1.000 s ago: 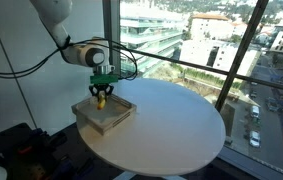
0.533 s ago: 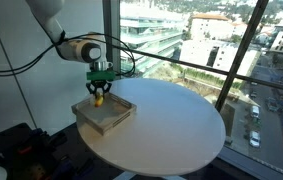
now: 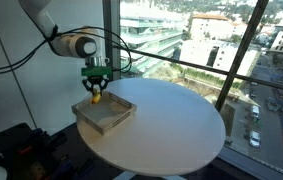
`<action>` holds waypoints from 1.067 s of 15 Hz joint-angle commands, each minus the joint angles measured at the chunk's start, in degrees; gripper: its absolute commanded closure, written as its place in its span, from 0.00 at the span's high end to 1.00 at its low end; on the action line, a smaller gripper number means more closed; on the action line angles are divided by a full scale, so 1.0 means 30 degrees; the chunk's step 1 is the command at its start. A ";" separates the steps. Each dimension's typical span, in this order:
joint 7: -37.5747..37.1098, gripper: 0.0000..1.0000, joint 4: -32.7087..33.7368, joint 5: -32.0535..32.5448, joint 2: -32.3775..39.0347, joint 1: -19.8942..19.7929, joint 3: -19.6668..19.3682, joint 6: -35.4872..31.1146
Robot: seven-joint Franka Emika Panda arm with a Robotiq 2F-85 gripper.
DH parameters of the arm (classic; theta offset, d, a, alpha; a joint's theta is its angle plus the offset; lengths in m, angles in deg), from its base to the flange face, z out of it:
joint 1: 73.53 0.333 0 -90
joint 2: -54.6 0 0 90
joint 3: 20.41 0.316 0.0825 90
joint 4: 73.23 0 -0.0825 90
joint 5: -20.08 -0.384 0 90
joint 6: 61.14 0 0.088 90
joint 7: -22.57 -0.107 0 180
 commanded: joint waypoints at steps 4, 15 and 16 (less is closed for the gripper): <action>-0.2062 0.16 -0.0880 -0.0295 -0.1420 0.0140 -0.0301 0.0775; -0.5741 0.16 -0.1227 -0.1231 -0.1760 0.0002 -0.0928 0.1114; -0.5992 0.16 -0.1263 -0.1299 -0.1829 -0.0013 -0.1006 0.1136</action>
